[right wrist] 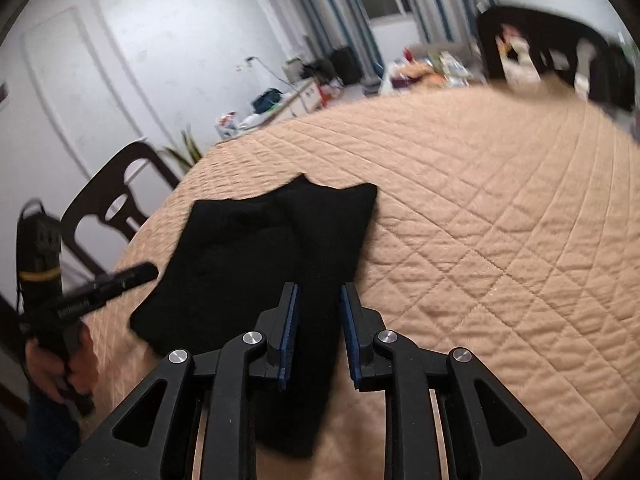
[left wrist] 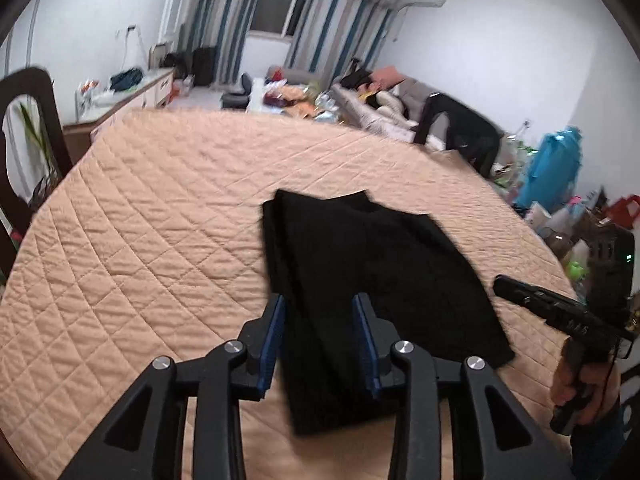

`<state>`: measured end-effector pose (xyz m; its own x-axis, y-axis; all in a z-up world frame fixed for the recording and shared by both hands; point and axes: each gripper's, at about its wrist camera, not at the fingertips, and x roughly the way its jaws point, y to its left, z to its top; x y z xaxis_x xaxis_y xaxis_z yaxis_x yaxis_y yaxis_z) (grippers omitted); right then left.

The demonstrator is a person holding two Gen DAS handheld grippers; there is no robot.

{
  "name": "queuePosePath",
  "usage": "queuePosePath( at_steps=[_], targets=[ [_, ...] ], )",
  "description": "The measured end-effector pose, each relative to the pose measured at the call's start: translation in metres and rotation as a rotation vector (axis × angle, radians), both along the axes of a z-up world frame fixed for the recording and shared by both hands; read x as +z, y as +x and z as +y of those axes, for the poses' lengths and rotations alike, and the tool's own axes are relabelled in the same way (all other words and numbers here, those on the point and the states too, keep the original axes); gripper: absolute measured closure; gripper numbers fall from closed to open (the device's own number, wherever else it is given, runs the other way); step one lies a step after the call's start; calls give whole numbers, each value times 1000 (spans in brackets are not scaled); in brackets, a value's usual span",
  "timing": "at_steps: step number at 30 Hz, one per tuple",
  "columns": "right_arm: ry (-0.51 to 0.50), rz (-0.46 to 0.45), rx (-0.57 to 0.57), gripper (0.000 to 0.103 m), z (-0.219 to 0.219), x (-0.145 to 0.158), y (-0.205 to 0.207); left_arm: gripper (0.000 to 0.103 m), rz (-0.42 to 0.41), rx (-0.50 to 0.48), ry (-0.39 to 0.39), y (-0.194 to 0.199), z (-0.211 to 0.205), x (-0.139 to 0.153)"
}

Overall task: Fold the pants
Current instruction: 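Lower the folded pants onto the table and open both grippers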

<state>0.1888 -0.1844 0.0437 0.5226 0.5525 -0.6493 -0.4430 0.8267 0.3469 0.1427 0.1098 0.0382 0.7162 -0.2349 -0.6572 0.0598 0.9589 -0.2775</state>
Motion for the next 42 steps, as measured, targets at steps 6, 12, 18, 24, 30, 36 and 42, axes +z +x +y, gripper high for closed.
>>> queuePosePath(
  at_steps=[6, 12, 18, 24, 30, 36, 42],
  targets=[
    [-81, -69, 146, 82, 29, -2, -42, 65, -31, -22, 93, -25, -36, 0],
    [-144, -66, 157, 82, 33, -19, -45, 64, 9, 9, 134, -24, -35, -24],
    [-116, -80, 141, 82, 31, -5, -38, 64, 4, 21, 166, -21, -32, -14],
    [-113, -116, 94, 82, 35, 10, 2, 65, -26, 43, 213, 20, -28, 4],
    [-129, -51, 41, 82, 46, -8, 69, 64, 21, 57, 270, 81, -32, -12],
    [-136, 14, -11, 82, 38, -26, 92, 63, 27, 64, 260, 85, -30, -22],
    [-132, -19, 11, 82, 32, -5, 50, 64, 19, 84, 262, 48, -30, -10]
  ],
)
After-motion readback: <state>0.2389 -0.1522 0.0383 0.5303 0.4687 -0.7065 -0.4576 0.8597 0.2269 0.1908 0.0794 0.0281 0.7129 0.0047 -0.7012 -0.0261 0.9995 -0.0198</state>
